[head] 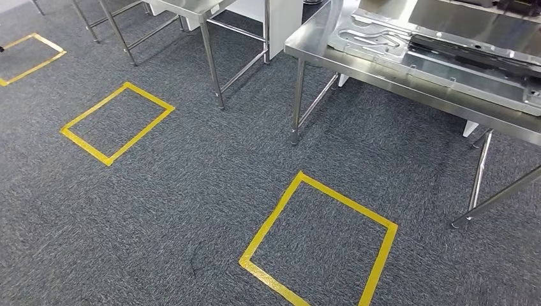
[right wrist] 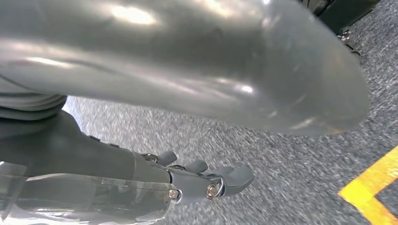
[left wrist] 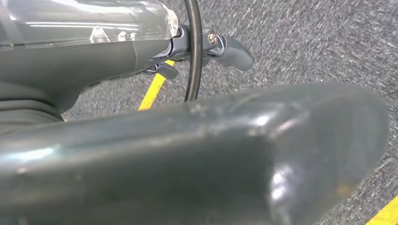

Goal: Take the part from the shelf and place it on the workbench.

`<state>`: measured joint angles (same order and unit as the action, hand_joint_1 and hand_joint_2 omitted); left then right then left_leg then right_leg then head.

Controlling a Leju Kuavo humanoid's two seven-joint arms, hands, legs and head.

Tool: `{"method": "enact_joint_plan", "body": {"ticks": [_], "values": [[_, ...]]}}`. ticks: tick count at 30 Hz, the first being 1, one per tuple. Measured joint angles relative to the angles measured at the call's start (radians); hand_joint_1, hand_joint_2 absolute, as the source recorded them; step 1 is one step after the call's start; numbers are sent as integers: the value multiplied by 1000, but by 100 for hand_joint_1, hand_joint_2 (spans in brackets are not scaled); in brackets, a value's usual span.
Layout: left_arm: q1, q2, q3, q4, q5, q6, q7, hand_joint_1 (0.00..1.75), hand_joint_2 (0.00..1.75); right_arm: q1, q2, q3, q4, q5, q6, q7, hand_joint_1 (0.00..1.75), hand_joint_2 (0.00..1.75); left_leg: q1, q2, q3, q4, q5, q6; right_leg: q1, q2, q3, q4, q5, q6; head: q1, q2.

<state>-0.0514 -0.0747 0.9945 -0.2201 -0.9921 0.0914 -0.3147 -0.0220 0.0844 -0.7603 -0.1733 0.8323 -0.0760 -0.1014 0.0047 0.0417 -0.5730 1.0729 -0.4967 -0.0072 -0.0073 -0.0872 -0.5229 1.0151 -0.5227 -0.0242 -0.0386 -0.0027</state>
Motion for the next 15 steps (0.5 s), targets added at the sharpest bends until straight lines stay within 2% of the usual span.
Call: {"method": "enact_joint_plan", "body": {"ticks": [1,2,4,5,7,8,9,10,11,12,13,15], "values": [[-2,-3,0,0,-2,1,-1,0,0,-1,0,0,0,2,0,1,0,0,-5,14,18,-37,8,7,2,-10,2,0,-2,4,0,0],[-2,-5,0,0,-4,2,-1,0,0,-2,0,0,0,5,0,3,0,0,-10,19,23,-52,7,11,3,-19,3,0,-3,9,0,0],[1,-8,0,0,-4,1,-1,0,0,-8,0,0,0,9,0,7,0,0,-8,-2,23,-59,14,20,4,-32,8,-3,-4,19,0,0],[3,-10,0,0,-4,0,-1,0,0,-10,0,0,0,10,0,8,0,0,-5,-11,26,-66,19,25,3,-21,9,1,-10,24,0,0],[3,-13,0,0,-4,-2,1,0,0,-9,3,0,0,11,0,9,0,0,2,-29,32,-78,30,35,0,30,-13,57,-52,33,0,0],[2,-15,0,0,-4,-2,1,0,0,-7,6,0,0,12,-1,9,0,0,2,-39,29,-80,33,38,-2,58,-41,116,-84,35,0,0],[0,-16,0,0,-4,-3,2,0,0,-5,11,0,0,12,-2,9,0,0,2,-51,27,-79,34,41,-4,73,-75,183,-116,37,0,0],[0,-17,0,0,-4,-3,2,0,0,-4,15,0,0,12,-2,9,0,0,2,-63,25,-78,35,42,-6,79,-102,237,-133,39,0,0],[0,-17,0,0,-4,-3,3,0,0,-3,18,0,0,12,-3,9,0,0,3,-77,24,-77,35,41,-8,82,-117,262,-131,41,0,0],[1,-18,0,0,-4,-3,4,0,0,-3,21,0,0,12,-3,9,0,0,3,-91,25,-76,35,40,-11,84,-113,248,-108,43,0,0],[2,-19,0,0,-4,-3,4,0,0,-2,22,0,0,12,-4,9,0,0,5,-106,26,-72,33,38,-15,91,-92,198,-69,44,0,0],[1,-21,0,0,-4,-3,5,0,0,0,22,0,0,12,-5,9,0,0,5,-134,21,-61,29,28,-23,136,-39,73,-8,45,0,0]]}}
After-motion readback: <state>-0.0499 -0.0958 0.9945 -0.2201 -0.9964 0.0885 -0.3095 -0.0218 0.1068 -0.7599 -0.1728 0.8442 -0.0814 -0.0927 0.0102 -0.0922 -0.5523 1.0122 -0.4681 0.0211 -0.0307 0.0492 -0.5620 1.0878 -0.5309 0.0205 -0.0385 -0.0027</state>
